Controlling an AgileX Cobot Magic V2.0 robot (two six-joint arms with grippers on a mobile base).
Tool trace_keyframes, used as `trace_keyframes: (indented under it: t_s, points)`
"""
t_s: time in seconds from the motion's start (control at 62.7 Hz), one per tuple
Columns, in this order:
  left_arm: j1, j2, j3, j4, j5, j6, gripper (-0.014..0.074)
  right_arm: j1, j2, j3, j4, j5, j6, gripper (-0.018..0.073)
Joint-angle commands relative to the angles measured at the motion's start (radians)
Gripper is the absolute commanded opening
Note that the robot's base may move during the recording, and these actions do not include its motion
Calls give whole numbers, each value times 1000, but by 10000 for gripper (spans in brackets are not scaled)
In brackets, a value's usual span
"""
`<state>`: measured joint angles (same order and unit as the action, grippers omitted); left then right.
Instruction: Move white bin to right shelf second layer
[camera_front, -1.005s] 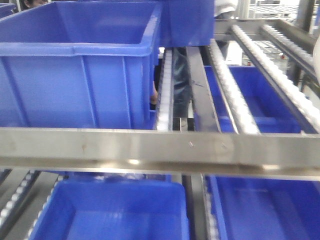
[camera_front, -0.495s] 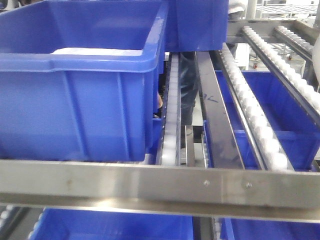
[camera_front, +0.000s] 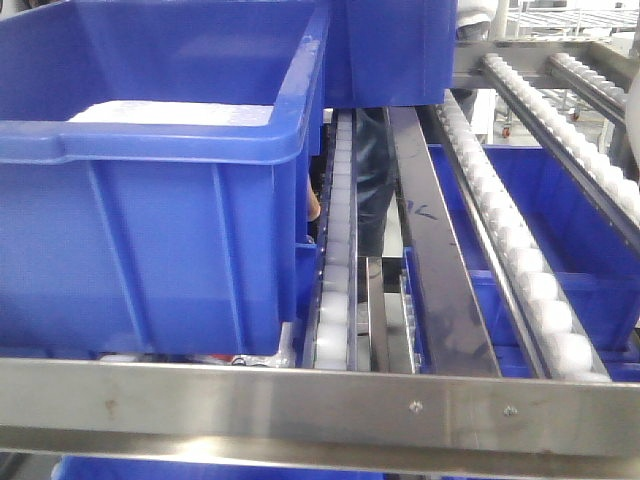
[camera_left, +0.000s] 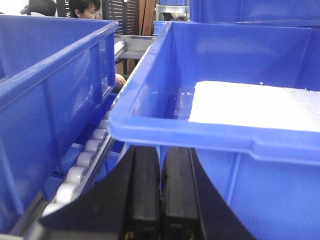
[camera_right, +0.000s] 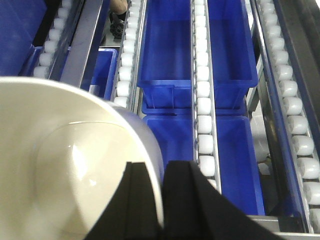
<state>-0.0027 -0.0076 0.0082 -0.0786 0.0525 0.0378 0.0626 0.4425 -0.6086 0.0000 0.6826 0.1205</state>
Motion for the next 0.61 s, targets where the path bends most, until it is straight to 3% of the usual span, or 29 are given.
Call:
trace_keyframes:
  t_s: [0.0, 0.255, 0.415, 0.59]
  points:
    - [1, -16, 27, -7, -81, -4, 85, -5, 3, -28, 6, -92, -1, 49]
    - [1, -16, 27, -7, -81, -4, 85, -5, 5, -28, 0, -105, -1, 49]
    - [1, -16, 27, -7, -81, -4, 85, -5, 36, -28, -116, -107, -1, 49]
    - [1, -16, 27, -7, -81, -4, 85, -5, 151, -28, -131, -150, 22, 49]
